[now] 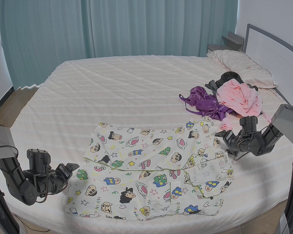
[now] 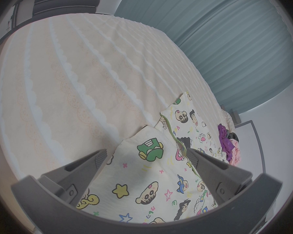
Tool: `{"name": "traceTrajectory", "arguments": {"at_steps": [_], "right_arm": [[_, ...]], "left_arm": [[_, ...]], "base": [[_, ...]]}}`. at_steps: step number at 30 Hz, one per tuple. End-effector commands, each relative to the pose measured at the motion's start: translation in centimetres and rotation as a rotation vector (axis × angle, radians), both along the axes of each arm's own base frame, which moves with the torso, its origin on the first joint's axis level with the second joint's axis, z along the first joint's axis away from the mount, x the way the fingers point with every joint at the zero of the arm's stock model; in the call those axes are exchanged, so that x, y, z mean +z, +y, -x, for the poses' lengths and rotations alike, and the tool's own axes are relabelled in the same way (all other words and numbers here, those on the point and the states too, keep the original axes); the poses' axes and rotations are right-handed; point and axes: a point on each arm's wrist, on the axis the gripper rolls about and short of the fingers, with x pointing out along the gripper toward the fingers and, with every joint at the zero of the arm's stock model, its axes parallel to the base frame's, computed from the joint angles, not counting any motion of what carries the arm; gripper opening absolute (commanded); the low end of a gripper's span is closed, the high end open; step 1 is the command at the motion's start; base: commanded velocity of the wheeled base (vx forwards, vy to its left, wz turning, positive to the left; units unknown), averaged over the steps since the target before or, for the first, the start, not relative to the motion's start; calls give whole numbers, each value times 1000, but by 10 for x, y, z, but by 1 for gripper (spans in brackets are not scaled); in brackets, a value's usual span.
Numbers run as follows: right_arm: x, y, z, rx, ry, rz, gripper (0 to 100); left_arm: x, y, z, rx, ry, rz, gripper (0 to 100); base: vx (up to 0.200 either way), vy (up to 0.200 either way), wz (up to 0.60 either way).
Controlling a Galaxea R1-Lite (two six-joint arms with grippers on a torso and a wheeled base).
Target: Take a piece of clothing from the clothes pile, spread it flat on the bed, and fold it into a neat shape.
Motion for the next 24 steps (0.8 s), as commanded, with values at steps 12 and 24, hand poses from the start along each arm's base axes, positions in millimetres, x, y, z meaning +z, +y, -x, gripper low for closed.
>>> {"name": "traceTrajectory", "arguments": {"at_steps": [12,24], "right_arm": [[9,14,68,151,69,239,100],[8,23,87,202,118,303,0]], "left_arm": [[0,-1,1,-1,1,1,100],[1,-2,1,-8,-1,1,100]], "base": [[0,0,0],[0,0,0]]}}
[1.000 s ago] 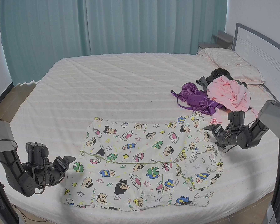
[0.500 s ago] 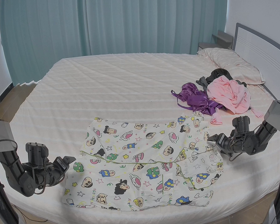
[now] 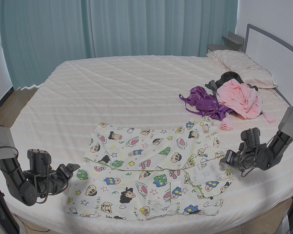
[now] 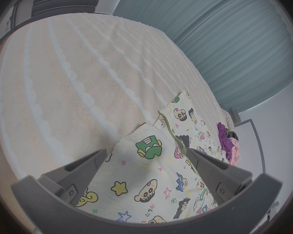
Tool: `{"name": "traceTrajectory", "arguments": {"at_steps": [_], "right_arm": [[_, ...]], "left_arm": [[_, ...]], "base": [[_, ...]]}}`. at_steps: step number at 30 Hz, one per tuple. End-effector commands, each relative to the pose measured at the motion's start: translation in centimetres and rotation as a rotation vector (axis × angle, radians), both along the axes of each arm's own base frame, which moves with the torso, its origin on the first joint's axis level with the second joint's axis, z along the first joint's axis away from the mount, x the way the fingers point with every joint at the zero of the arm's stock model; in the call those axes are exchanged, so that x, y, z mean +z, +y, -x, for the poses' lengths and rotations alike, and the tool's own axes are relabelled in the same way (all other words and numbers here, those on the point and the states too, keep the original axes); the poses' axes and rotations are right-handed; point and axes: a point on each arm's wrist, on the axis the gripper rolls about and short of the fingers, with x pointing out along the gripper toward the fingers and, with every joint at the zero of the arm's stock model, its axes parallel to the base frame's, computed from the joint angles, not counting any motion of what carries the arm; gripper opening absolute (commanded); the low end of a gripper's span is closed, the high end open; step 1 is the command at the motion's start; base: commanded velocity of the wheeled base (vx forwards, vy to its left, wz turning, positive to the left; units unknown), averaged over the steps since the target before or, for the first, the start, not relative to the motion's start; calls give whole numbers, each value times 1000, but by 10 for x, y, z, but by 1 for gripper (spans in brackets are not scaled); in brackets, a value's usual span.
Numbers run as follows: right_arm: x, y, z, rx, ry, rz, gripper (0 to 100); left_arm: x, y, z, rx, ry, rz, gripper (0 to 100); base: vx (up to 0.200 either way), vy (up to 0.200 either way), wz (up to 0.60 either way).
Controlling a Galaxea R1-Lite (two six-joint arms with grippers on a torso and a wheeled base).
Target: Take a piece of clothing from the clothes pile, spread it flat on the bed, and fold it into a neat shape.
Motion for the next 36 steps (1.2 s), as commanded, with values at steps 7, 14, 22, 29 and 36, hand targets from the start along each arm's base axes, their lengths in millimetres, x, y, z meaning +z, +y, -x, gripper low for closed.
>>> {"name": "traceTrajectory", "arguments": {"at_steps": [7,14,22,29,36], "right_arm": [[7,-24,14,-54,33,28,0],[5,-63,14,-141,33,39,0],[0,-91,10,-124,14,-55,0],[-9,-114,-3,-141,-47,-70,0],[3,-113,-2,-124,-83,-104,100]], "left_arm": [[0,-1,0,-2,0,0,100],[0,-4,2,-16,5,0,100],[0,-7,4,-31,8,1,100],[0,-8,5,-35,10,-1,100],[6,-12,11,-57,-7,2,100]], "base": [[0,0,0],[0,0,0],[0,0,0],[0,0,0],[0,0,0]]}}
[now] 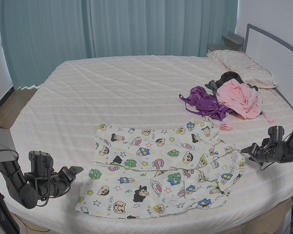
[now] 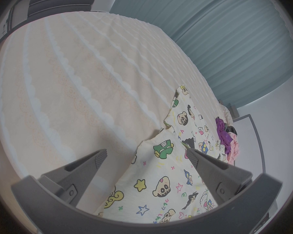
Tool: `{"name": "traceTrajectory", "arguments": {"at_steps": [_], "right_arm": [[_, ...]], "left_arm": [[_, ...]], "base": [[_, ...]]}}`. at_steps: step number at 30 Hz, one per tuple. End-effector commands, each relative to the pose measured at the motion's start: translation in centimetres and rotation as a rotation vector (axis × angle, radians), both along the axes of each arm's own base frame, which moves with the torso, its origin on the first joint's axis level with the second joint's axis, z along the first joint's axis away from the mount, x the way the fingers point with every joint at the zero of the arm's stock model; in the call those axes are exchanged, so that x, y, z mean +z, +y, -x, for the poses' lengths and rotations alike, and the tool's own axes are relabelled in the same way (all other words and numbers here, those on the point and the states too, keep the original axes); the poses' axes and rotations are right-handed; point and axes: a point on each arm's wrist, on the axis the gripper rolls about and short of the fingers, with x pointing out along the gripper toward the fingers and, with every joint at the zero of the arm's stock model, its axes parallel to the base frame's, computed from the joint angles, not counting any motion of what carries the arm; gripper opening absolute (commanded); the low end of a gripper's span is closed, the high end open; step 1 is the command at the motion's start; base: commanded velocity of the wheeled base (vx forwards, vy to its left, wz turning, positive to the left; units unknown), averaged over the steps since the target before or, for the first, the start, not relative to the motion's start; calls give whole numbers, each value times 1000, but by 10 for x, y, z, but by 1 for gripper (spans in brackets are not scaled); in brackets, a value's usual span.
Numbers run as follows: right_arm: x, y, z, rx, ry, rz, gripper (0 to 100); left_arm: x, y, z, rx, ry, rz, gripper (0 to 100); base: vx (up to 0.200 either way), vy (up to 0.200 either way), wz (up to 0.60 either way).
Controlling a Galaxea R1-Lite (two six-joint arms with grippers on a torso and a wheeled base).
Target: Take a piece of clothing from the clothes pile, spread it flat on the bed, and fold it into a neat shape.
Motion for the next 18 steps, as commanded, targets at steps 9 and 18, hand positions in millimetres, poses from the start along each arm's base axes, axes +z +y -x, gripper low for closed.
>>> {"name": "traceTrajectory", "arguments": {"at_steps": [9,18], "right_arm": [[38,35,61,32,1,-42,100],[36,62,96,83,73,-97,100]], "left_arm": [[6,-20,17,-65,5,29,100],[6,-38,31,-109,42,67,100]], "base": [[0,0,0],[-178,0,0]]}}
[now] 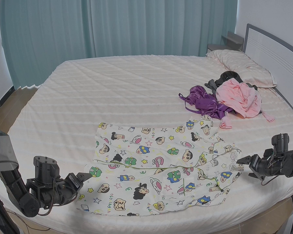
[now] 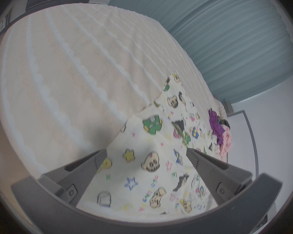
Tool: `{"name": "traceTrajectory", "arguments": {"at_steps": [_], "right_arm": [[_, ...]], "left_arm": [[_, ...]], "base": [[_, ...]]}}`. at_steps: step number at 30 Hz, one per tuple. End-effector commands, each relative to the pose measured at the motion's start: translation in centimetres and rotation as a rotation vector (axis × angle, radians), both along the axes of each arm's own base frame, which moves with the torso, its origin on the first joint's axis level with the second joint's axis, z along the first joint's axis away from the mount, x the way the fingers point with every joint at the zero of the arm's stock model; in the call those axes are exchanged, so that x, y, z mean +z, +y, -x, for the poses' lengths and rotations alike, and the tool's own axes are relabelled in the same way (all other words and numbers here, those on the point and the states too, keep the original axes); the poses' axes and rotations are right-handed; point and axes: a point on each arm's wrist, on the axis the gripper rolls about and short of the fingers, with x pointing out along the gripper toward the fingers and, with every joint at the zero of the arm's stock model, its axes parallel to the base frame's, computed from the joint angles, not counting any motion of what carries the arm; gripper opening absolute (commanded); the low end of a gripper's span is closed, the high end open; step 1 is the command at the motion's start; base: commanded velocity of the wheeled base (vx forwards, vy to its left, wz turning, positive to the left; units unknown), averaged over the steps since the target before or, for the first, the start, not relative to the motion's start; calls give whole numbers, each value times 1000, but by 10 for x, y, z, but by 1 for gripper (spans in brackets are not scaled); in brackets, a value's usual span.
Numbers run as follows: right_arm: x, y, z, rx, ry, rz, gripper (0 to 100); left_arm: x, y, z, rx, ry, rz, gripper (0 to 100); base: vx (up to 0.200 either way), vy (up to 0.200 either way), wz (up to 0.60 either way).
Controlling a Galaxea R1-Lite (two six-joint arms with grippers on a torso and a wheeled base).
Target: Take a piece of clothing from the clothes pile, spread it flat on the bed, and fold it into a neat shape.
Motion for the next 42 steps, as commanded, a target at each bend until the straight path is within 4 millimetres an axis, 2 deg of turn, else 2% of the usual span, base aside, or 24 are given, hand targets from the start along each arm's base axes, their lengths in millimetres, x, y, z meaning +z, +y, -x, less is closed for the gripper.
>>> {"name": "traceTrajectory", "arguments": {"at_steps": [1,4,8,16,19,23,27,29,32,33,38,42], "right_arm": [[6,17,20,46,7,-16,100],[4,19,25,57,24,-19,100],[1,24,28,79,43,-19,100],[-1,35,30,123,52,-19,100],[-1,36,30,128,52,-19,100],[-2,44,33,164,63,-16,100],[-4,46,33,170,71,-16,100],[-10,52,33,197,95,-14,100],[-13,58,31,223,90,-9,100],[-14,62,31,235,86,-6,100],[-23,70,32,274,98,3,100],[-42,78,31,270,103,85,100]], "left_arm": [[0,-12,11,-55,21,-5,100],[-2,-15,13,-57,38,-28,100],[-5,-19,18,-74,75,-52,100],[-11,-25,14,-45,88,-114,100],[-15,-27,8,-40,91,-121,100],[-34,-31,-3,-21,135,-157,100],[-37,-34,-11,-14,128,-161,100],[-46,-35,-21,10,134,-180,100],[-49,-34,-23,32,133,-198,100],[-48,-33,-26,38,122,-194,0],[-47,-32,-28,49,109,-189,0],[-37,-29,-37,105,14,-135,0]], "base": [[-200,0,0],[-200,0,0],[0,0,0],[0,0,0],[0,0,0],[0,0,0],[0,0,0],[0,0,0],[0,0,0],[0,0,0],[0,0,0],[0,0,0]]}}
